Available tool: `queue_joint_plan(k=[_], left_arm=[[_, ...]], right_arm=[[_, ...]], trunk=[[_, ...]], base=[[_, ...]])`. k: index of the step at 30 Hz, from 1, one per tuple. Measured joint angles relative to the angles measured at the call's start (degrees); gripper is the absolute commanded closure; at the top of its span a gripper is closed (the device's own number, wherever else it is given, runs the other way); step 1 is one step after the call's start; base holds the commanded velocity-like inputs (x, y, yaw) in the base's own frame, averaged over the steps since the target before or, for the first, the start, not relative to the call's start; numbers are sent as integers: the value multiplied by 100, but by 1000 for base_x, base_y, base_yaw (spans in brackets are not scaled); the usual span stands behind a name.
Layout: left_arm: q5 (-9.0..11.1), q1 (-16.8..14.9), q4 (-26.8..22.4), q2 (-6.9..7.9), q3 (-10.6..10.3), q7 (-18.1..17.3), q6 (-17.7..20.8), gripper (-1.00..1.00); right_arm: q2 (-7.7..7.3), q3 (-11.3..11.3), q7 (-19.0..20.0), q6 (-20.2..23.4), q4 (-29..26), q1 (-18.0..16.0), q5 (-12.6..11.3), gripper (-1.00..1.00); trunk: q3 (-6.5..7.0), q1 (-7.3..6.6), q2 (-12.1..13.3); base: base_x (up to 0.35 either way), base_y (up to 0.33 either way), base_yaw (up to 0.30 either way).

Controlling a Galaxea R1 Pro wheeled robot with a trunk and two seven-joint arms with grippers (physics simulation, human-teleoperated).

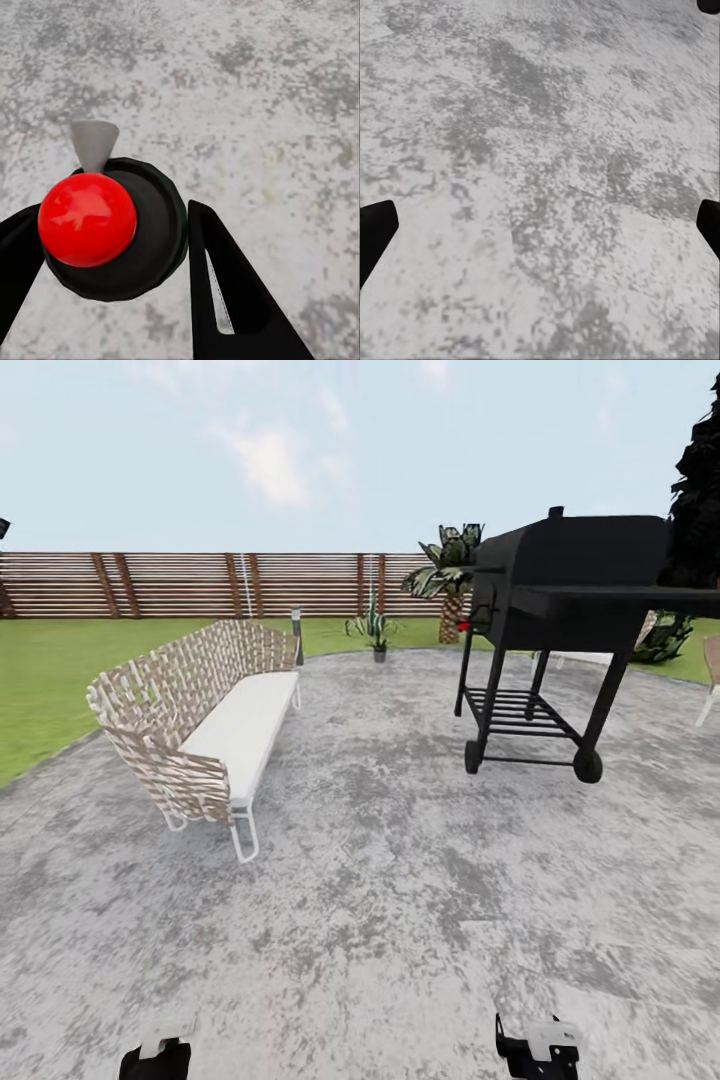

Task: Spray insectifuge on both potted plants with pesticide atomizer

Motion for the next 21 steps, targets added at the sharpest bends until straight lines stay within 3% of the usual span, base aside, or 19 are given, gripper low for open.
queue_joint_plan(k=[21], left_arm=[[0,0,0,-9,0,0,0,100]], right_arm=[[-44,0,0,0,-1,0,0,-100]], trunk=[[1,0,0]], base=[[339,0,1]])
